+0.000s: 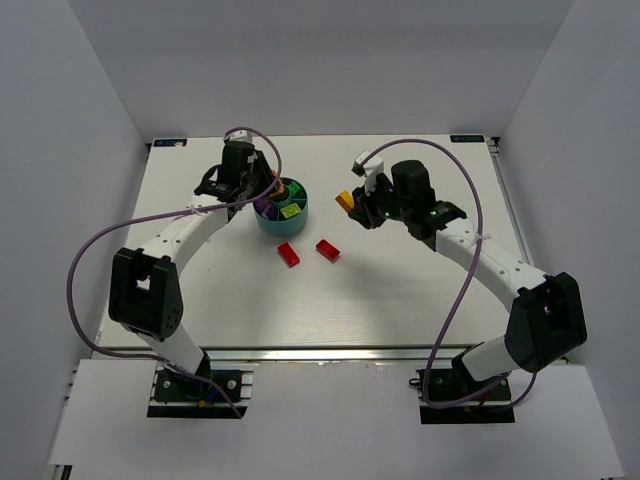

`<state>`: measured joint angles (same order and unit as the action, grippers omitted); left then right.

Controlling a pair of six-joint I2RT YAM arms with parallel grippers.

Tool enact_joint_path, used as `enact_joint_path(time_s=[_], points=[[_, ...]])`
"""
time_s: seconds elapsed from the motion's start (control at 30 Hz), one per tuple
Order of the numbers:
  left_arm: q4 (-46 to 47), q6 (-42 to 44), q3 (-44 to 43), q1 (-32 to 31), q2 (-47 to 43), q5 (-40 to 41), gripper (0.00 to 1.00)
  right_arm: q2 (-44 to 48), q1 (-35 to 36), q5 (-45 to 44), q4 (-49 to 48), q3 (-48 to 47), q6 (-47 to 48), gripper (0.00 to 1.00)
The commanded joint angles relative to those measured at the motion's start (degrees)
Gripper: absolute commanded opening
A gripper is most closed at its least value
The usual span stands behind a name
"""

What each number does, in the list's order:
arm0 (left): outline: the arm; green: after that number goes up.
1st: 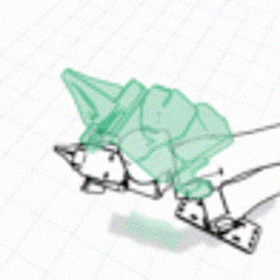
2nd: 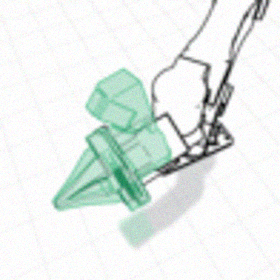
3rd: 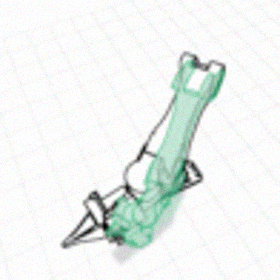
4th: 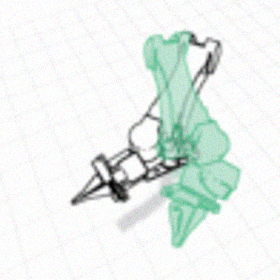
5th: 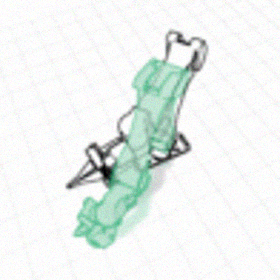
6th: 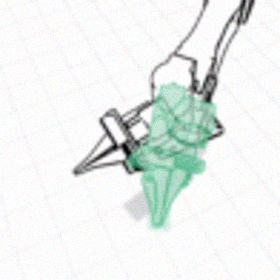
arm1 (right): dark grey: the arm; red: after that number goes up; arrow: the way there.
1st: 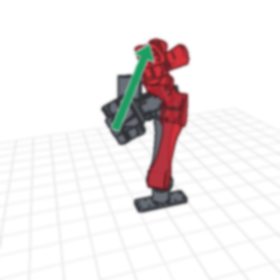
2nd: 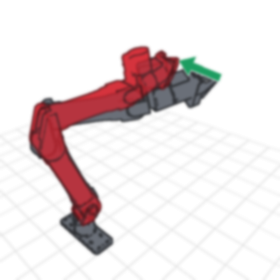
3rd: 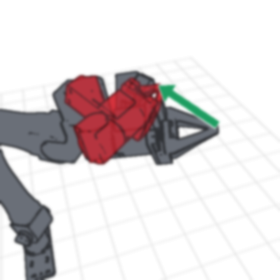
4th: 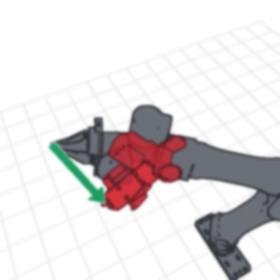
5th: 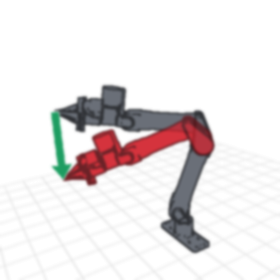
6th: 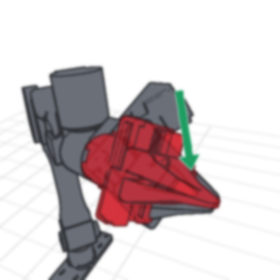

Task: Sort the legos into containers by color

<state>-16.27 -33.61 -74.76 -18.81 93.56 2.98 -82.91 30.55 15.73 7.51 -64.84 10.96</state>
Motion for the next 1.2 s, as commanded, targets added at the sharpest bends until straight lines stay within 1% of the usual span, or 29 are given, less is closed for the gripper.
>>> enact_joint_path(time_s=[0.0,0.47,0.67,0.77,0.8,0.87,0.93,0.97,1.03,1.07,1.13,1.17], points=[[-2.1,4.1,-3.1,0.2,-0.1,2.3,0.00,1.5,-0.1,-0.3,-2.0,0.2,0.5,0.00],[2.4,4.8,-1.0,0.2,2.6,1.2,0.00,0.1,-0.2,0.4,-1.4,-0.9,0.6,0.00],[3.4,5.3,-1.6,0.1,4.5,1.3,0.00,0.1,-0.2,0.2,-1.2,-0.9,0.7,0.00],[3.5,5.5,-2.1,0.2,5.2,1.7,0.03,0.2,-0.2,0.2,-1.3,-0.8,0.8,0.00],[3.4,5.7,-2.1,0.2,5.3,1.8,0.05,0.2,-0.2,0.3,-1.3,-0.7,0.8,0.00],[3.5,5.7,-2.1,0.1,5.6,2.0,0.13,0.3,-0.2,0.4,-1.3,-0.8,0.6,0.00],[3.4,5.7,-2.1,0.2,5.8,1.9,0.24,0.2,-0.2,0.4,-1.3,-0.8,0.8,0.00],[3.3,5.7,-2.1,0.2,5.8,1.8,0.34,0.1,-0.2,0.4,-1.3,-0.7,0.8,0.00],[3.3,5.5,-2.1,0.2,5.8,1.6,0.42,0.1,-0.2,0.4,-1.3,-0.8,0.7,0.00],[3.2,5.5,-2.1,0.2,5.8,1.6,0.48,0.1,-0.2,0.4,-1.3,-0.8,0.8,0.00],[3.1,5.2,-2.2,0.2,5.6,1.2,0.54,0.2,-0.3,0.4,-1.2,-0.7,0.9,0.00],[3.0,5.0,-2.3,0.1,5.1,1.2,0.61,0.2,-0.2,0.4,-1.1,-0.6,0.9,0.00]])
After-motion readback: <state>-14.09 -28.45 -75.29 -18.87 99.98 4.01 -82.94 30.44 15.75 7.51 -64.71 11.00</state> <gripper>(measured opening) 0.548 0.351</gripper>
